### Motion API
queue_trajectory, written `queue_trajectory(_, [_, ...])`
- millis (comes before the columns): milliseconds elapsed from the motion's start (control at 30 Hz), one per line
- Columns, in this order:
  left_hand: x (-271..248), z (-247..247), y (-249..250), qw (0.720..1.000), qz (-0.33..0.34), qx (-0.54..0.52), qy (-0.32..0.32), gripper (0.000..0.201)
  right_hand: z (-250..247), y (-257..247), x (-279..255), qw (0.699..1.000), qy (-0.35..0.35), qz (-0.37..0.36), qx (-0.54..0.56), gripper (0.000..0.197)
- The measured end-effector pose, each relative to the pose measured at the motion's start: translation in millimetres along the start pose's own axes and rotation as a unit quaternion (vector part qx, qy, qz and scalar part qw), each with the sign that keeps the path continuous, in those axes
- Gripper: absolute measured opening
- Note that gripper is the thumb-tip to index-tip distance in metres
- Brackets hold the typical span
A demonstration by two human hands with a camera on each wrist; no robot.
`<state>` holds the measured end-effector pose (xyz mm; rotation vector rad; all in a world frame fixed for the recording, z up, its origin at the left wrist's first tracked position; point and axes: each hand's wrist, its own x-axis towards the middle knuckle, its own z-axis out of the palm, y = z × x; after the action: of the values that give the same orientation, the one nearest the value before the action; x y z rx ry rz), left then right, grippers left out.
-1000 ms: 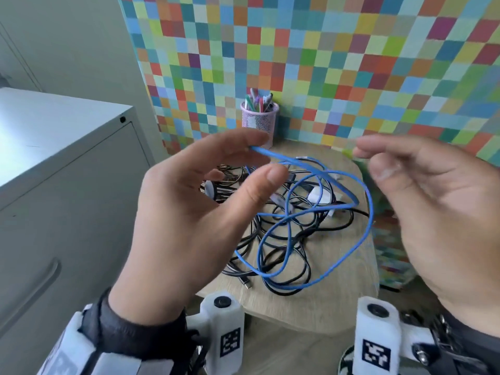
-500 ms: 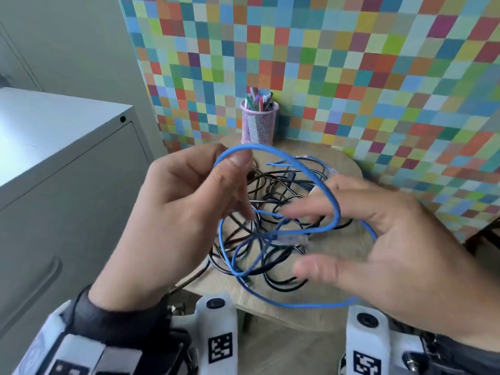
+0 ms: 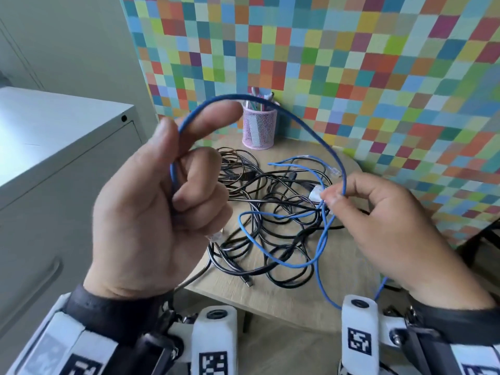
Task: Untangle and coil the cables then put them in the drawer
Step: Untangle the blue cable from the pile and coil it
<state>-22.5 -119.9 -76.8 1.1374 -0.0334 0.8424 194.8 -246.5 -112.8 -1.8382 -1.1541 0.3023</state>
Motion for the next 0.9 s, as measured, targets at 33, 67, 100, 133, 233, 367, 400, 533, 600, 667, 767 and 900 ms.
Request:
queue_trajectory(33, [0.9,2.4,0.1,1.0,0.005,0.0,0.019,0.047,0.2,-0.9,-0.9,1.0,-0.014,0.012,-0.001,0.016])
queue_trajectory(67, [1.9,4.2,-0.3,0.999,0.015,0.005,0.046,0.047,0.6,-1.7,-1.5,1.0,-0.024,0.016,0.002,0.014])
queue_trajectory(100, [2.9,5.2,-1.0,0.997,0.028,0.013,0.078,0.047,1.3,-2.5,-1.7,1.0,-0.027,0.009,0.006,0.011])
queue_trajectory(133, [3.7,5.4,-2.4,0.993,0.041,0.023,0.11,0.045,2.4,-3.7,-2.2,1.0,-0.027,-0.002,0.013,0.007])
queue_trajectory(233, [6.1,3.8,-8.6,0.982,0.068,0.028,0.174,0.042,4.3,-6.3,-3.7,0.998,-0.025,-0.037,0.046,0.024])
queue_trajectory(367, [8.3,4.3,-12.1,0.974,0.08,0.032,0.211,0.04,7.3,-7.4,-4.0,0.994,-0.026,-0.029,0.105,0.035])
queue_trajectory(400, [8.5,5.6,-12.4,0.973,0.081,0.035,0.215,0.039,7.9,-7.8,-5.0,0.993,-0.038,-0.027,0.107,0.035])
queue_trajectory(533, [7.8,15.6,-15.9,0.975,0.081,0.042,0.204,0.038,9.8,-8.5,-10.1,0.992,-0.12,-0.046,0.021,0.036])
queue_trajectory(600, [6.5,20.4,-18.8,0.982,0.075,0.04,0.17,0.038,13.8,-9.1,-13.0,0.988,-0.135,-0.066,-0.035,0.032])
queue_trajectory(667, [5.3,24.0,-22.5,0.99,0.062,0.035,0.126,0.039,19.7,-10.8,-14.9,0.982,-0.117,-0.117,-0.092,0.031])
queue_trajectory(767, [4.2,27.1,-28.4,0.994,0.024,0.057,0.095,0.039,30.2,-16.2,-17.0,0.967,-0.128,-0.182,-0.127,0.031])
queue_trajectory(900, [3.5,24.5,-36.8,0.97,-0.012,0.228,0.085,0.035,34.7,-25.4,-18.4,0.943,-0.129,-0.236,-0.196,0.028])
